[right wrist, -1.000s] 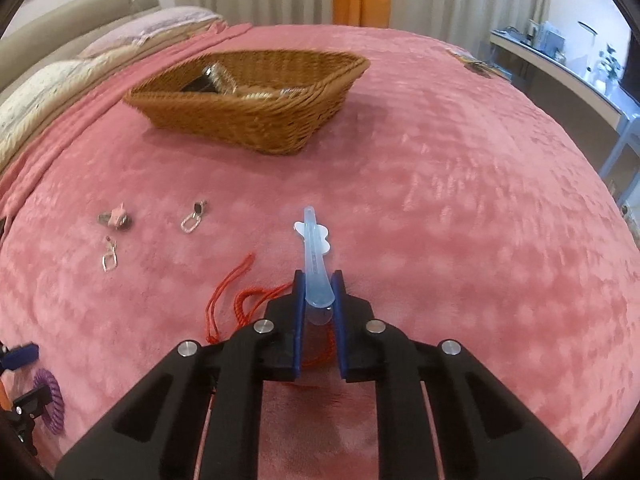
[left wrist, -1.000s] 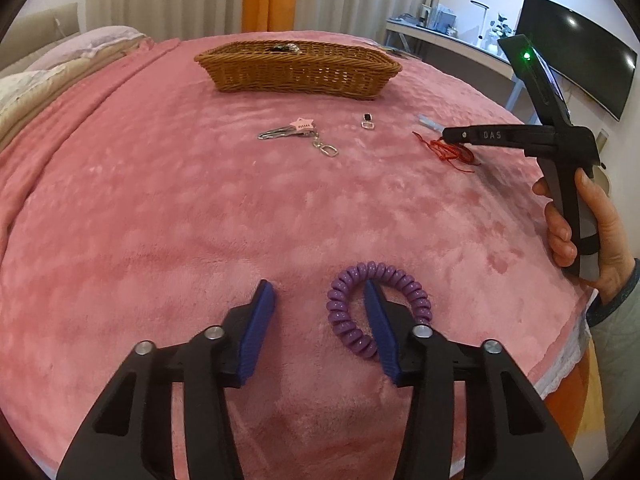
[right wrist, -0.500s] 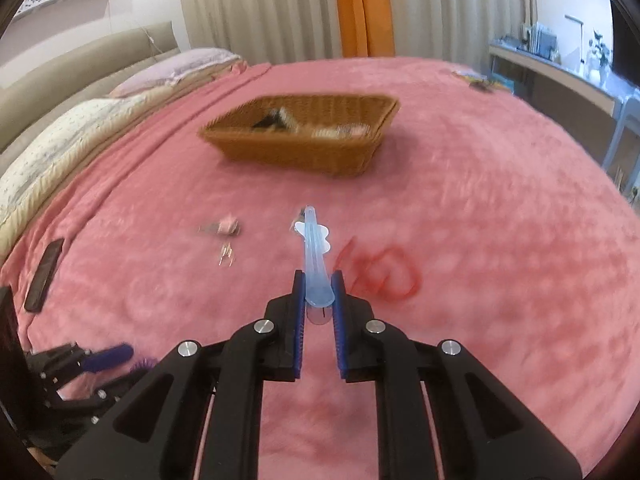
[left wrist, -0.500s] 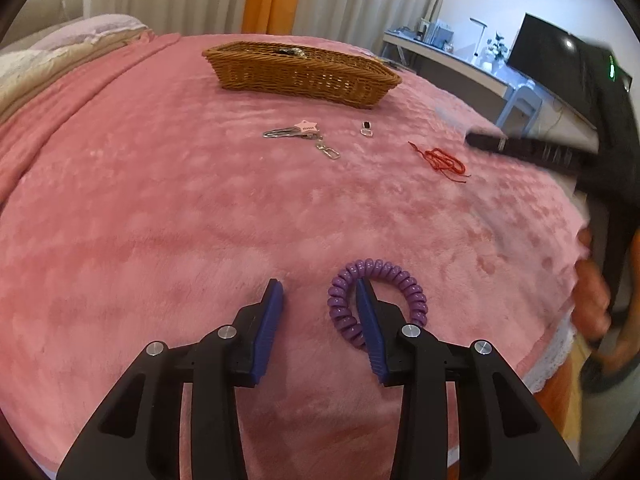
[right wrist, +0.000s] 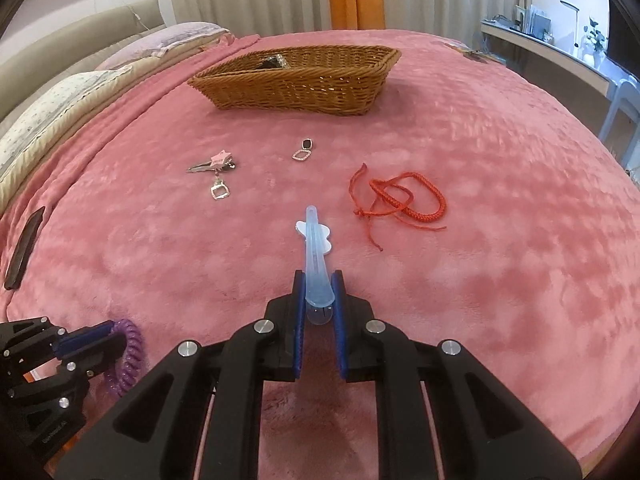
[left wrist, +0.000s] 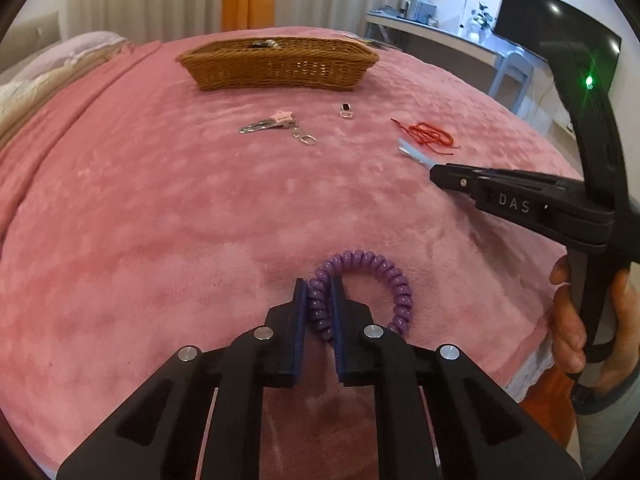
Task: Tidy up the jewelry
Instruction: 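Grasp the purple coil hair tie with the left tool, then carry both items into the basket and open both tools to release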
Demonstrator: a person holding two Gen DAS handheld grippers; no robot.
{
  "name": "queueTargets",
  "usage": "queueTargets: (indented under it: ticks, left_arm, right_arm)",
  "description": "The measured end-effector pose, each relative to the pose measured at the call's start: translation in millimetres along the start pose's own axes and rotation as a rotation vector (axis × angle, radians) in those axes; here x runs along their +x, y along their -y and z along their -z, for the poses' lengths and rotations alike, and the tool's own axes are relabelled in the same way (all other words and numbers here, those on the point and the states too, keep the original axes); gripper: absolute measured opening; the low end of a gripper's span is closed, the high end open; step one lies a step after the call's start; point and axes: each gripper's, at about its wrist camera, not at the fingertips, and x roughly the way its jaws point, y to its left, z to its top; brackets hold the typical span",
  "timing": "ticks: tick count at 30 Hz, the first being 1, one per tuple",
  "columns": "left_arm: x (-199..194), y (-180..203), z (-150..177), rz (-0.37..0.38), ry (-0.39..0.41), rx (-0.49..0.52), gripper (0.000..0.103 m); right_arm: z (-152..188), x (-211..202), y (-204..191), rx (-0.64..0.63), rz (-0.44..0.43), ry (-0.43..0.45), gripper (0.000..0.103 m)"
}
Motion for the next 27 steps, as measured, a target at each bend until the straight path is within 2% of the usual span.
queueTargets:
  ticks: [7,11,16,19,22,27]
  left_arm:
    - [-20,-12,-18,0.015,0.112,-0.051,0.009]
    - [-37,-20,-53,0.006,0.208,-0.043,0.009]
    - [-43,-32,-122,-0.037,0.331,-0.023,0.009]
    - [-35,-43,-164,-0.063,0.383,-0.027,0.009]
    - [-17,-55,-201,-0.074,0.409,-0.042,0.009]
    - [32,-74,-251,-0.09,0.4,-0.068,0.009]
  right_arm:
    - [-17,-23,-2,0.0,-0.016,0.069,0.011]
    - [-45,-43,-9,-0.038,-0.002,0.143,0.011]
    - [-100,-51,-18,-0.084,0.032,0.233,0.011]
    - [-136,-40,-17,-0.093,0.053,0.269,0.011]
    - [-174,-13,-10,-0.063,0.033,0.259,0.011]
    - [-216,41,4,-0.005,0.015,0.215,0.011]
